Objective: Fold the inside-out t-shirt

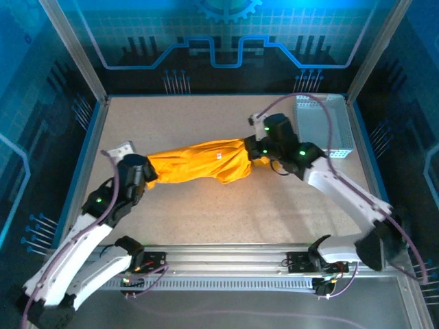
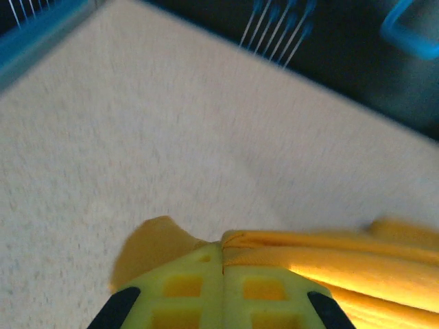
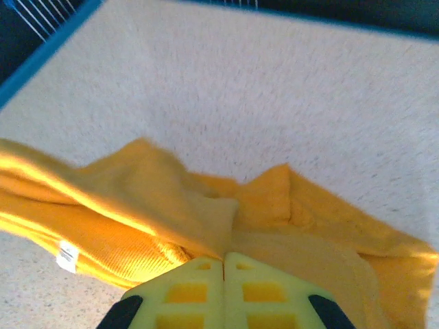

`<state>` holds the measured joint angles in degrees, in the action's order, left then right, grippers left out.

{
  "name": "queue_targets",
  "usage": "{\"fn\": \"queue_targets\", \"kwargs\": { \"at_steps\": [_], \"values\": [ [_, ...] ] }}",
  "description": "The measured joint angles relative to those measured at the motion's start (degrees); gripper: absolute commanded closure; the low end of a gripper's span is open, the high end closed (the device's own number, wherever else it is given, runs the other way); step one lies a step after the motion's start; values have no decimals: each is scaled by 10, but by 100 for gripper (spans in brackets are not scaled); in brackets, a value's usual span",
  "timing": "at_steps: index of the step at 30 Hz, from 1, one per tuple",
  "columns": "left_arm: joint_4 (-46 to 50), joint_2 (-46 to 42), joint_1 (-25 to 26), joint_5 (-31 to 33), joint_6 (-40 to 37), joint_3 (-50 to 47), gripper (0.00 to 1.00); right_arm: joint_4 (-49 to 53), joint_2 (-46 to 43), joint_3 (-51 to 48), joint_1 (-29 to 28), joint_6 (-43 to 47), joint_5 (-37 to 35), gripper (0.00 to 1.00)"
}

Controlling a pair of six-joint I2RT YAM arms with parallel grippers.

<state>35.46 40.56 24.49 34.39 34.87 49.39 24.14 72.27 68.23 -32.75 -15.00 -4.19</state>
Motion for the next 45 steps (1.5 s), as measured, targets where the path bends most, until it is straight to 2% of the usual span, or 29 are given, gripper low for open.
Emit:
{"fn": "queue_targets", "kwargs": {
  "at_steps": [3, 6, 8, 10, 11, 13, 16, 18, 21, 30, 32, 38, 43, 45],
  "values": [
    [-10, -43, 0, 8, -22, 37, 100, 11, -74, 0, 4, 16, 18, 100],
    [-18, -40, 0, 3, -35, 57, 100, 10, -107, -8, -2, 23, 45, 94],
    [-19, -16, -1, -6, -35, 55, 100, -2, -110, -38, -19, 26, 46, 78],
    [-25, 22, -2, -19, -33, 35, 100, -14, -97, -85, -50, 32, 42, 55],
    [-28, 42, -4, -26, -28, 19, 100, -19, -84, -104, -63, 31, 41, 53],
    [-27, 85, -7, -40, -14, -22, 100, -24, -42, -150, -90, 28, 37, 53],
    [-23, 121, -15, -57, 7, -83, 100, -14, 18, -177, -87, 6, 33, 59],
    [-21, 120, -23, -60, 19, -112, 100, -16, 45, -177, -62, -11, 42, 57],
    [-24, 102, -39, -64, 32, -140, 100, -31, 63, -177, -31, -25, 60, 50],
    [-40, 65, -68, -75, 57, -183, 100, -53, 147, -161, -39, -41, 79, 49],
    [-44, 68, -73, -79, 57, -184, 100, -53, 166, -157, -39, -41, 84, 52],
    [-54, 75, -84, -89, 55, -184, 100, -54, 218, -119, -53, -43, 107, 54],
    [-58, 85, -87, -99, 51, -183, 100, -58, 219, -102, -70, -52, 103, 72],
    [-60, 89, -87, -103, 50, -182, 100, -58, 220, -99, -70, -54, 93, 68]
  ]
}}
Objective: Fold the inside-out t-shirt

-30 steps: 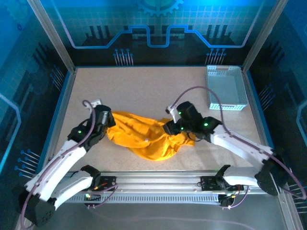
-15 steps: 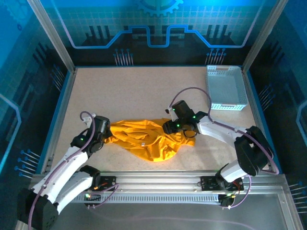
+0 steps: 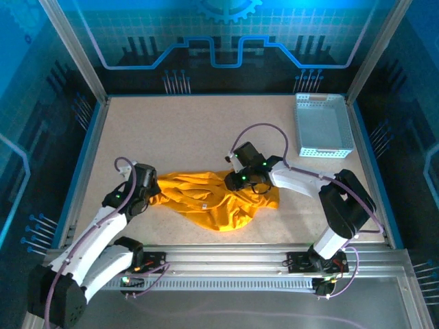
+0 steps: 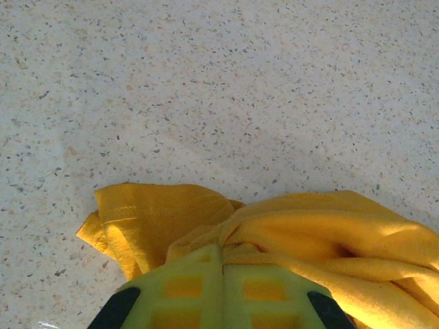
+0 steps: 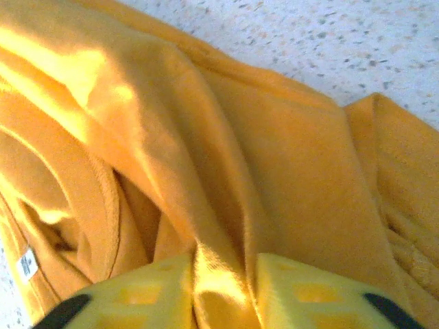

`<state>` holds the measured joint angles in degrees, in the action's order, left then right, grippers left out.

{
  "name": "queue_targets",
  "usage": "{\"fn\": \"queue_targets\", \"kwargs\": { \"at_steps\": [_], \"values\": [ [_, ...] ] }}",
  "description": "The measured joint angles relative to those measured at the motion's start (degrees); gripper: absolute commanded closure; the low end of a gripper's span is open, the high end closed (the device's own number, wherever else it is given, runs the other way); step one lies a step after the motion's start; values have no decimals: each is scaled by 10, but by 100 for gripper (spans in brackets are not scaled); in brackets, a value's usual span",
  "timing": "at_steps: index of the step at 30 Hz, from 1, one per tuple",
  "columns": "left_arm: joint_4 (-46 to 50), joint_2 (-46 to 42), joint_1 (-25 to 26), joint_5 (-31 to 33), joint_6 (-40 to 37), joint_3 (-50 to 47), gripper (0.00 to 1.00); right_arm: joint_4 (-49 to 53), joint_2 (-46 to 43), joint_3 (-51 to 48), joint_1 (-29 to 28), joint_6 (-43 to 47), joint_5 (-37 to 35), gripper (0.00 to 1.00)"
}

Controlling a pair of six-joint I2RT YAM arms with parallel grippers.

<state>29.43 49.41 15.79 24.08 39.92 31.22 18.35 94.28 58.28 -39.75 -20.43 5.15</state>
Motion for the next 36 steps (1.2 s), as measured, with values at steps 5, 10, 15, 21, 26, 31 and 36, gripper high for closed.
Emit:
{"fn": "queue_targets", "kwargs": {
  "at_steps": [5, 10, 15, 21, 26, 31, 36],
  "values": [
    [-5, 5, -2, -10, -7, 2, 100, 5, 1, 5, -1, -3, -4, 53],
    [-11, 5, -3, -15, -9, 2, 100, 7, 3, 13, -13, -3, -9, 62],
    [-13, 5, -3, -15, -10, 2, 100, 15, 31, 21, -18, -8, -34, 81],
    [-5, 4, -6, -15, -15, 16, 100, 42, 2, 21, -18, -10, -70, 100],
    [14, -27, -8, -14, -32, 83, 100, 103, -141, 41, -8, 7, -112, 100],
    [13, -73, -7, -15, -65, 196, 100, 146, -283, 134, 40, 35, -119, 100],
    [-10, -83, -7, -49, -95, 317, 100, 186, -333, 245, 48, 66, -86, 100]
  ]
}}
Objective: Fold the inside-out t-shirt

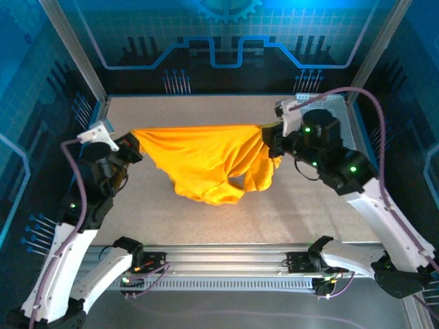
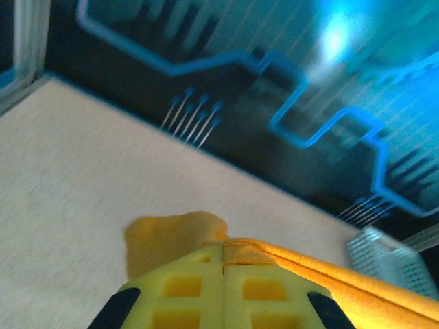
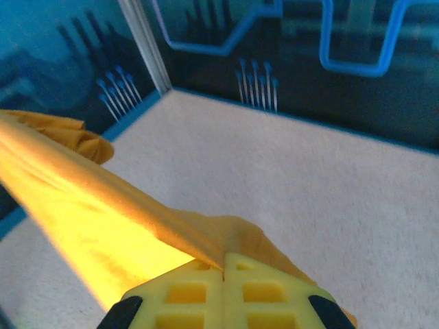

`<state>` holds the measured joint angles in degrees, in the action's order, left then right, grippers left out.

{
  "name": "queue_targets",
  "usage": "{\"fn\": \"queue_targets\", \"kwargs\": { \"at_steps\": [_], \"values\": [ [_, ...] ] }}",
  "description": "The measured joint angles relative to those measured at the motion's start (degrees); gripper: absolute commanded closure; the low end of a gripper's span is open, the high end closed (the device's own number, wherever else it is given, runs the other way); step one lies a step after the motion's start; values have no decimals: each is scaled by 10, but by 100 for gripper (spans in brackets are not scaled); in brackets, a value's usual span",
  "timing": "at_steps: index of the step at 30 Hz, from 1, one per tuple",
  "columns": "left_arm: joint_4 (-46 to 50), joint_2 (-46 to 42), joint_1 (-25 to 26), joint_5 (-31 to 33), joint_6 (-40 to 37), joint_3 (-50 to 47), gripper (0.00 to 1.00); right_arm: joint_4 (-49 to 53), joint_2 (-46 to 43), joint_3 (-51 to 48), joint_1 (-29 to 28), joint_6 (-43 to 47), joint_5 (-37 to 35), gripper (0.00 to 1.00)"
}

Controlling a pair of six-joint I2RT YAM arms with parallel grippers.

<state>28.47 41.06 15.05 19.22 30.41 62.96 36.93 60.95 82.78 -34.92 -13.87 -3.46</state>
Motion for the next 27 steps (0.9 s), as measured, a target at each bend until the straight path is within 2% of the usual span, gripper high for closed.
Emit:
{"fn": "queue_targets", "kwargs": {
  "at_steps": [4, 9, 14, 16, 19, 22, 23, 24, 25, 27],
  "values": [
    [-9, -25, 0, -45, -12, 33, 100, 28, -37, 19, 0, 21, 35, 100],
    [-7, -47, 0, -102, -24, 40, 100, 62, -71, 22, 0, 37, 46, 100],
    [0, -33, 0, -103, -25, 34, 100, 54, -61, -19, 5, 39, 48, 99],
    [4, 0, 0, -101, -25, 34, 100, 43, -30, -43, 20, 38, 49, 100],
    [12, 88, -2, -106, -23, 37, 100, 19, 63, -64, 60, 28, 50, 100],
    [17, 199, -3, -112, -13, 33, 100, -20, 196, -71, 80, 20, 34, 99],
    [17, 235, -3, -112, -7, 23, 100, -30, 241, -71, 81, 19, 23, 94],
    [17, 265, -3, -111, -3, 11, 100, -34, 280, -68, 79, 18, 11, 77],
    [18, 286, -3, -111, -1, 0, 100, -33, 313, -63, 78, 17, -3, 65],
    [26, 331, -4, -110, 7, -19, 100, -28, 376, -43, 76, 13, -38, 48]
  ]
}}
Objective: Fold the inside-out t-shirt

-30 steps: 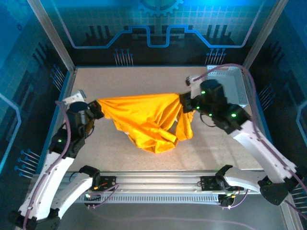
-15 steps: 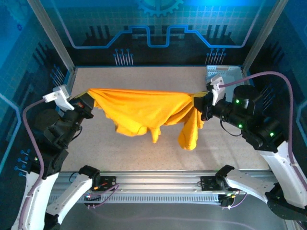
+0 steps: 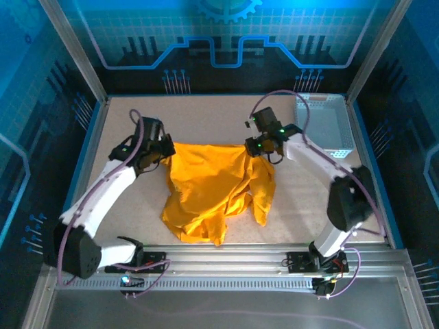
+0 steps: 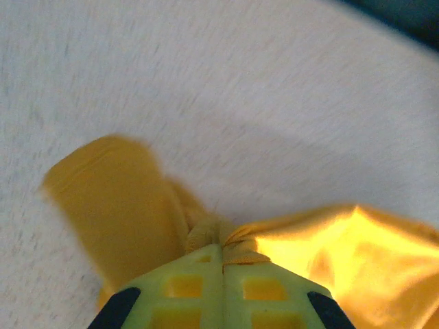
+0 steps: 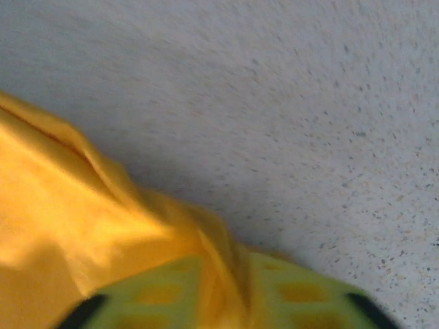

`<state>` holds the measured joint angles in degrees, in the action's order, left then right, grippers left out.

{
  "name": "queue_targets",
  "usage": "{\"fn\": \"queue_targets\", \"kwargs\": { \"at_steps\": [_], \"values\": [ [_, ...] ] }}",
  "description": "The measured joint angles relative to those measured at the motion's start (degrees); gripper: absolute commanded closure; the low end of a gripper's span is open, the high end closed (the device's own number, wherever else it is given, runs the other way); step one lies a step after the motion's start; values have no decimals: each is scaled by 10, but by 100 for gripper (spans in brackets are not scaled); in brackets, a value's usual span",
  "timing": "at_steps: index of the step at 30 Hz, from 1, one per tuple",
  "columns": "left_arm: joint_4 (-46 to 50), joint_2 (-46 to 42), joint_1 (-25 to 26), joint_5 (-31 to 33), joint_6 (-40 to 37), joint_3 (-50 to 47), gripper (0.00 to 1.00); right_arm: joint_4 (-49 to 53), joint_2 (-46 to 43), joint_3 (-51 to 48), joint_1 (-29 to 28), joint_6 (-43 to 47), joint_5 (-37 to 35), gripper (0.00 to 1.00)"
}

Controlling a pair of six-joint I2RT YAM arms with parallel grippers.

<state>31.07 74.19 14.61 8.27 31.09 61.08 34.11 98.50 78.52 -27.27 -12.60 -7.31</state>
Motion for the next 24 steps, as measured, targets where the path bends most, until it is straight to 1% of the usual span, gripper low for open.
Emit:
{"fn": "queue_targets", "kwargs": {
  "at_steps": [2, 3, 4, 6, 11, 13, 15, 18, 21, 24],
  "values": [
    [2, 30, -7, -1, 3, -5, 100, 1, 24, 10, -9, 1, -35, 35],
    [0, 41, -13, -2, 3, -5, 100, 3, 24, 10, -23, 3, -54, 32],
    [-1, 47, -20, -3, 4, -5, 100, 4, 18, 10, -38, 8, -67, 30],
    [-6, 51, -42, -7, 5, -5, 100, 2, -7, 10, -93, 11, -84, 29],
    [-31, 62, -110, -19, 8, -5, 100, -23, -73, 9, -254, 10, -84, 29],
    [-39, 75, -136, -25, 16, -5, 100, -33, -74, 10, -313, 11, -76, 30],
    [-48, 93, -159, -34, 20, -5, 100, -38, -51, 19, -366, 9, -65, 31],
    [-60, 115, -184, -49, 25, -5, 100, -48, 8, 33, -407, 6, -43, 28],
    [-70, 128, -197, -64, 30, -5, 100, -53, 66, 32, -422, 2, -25, 25],
    [-75, 130, -205, -78, 35, -5, 100, -55, 113, 28, -430, -2, -14, 27]
  ]
}}
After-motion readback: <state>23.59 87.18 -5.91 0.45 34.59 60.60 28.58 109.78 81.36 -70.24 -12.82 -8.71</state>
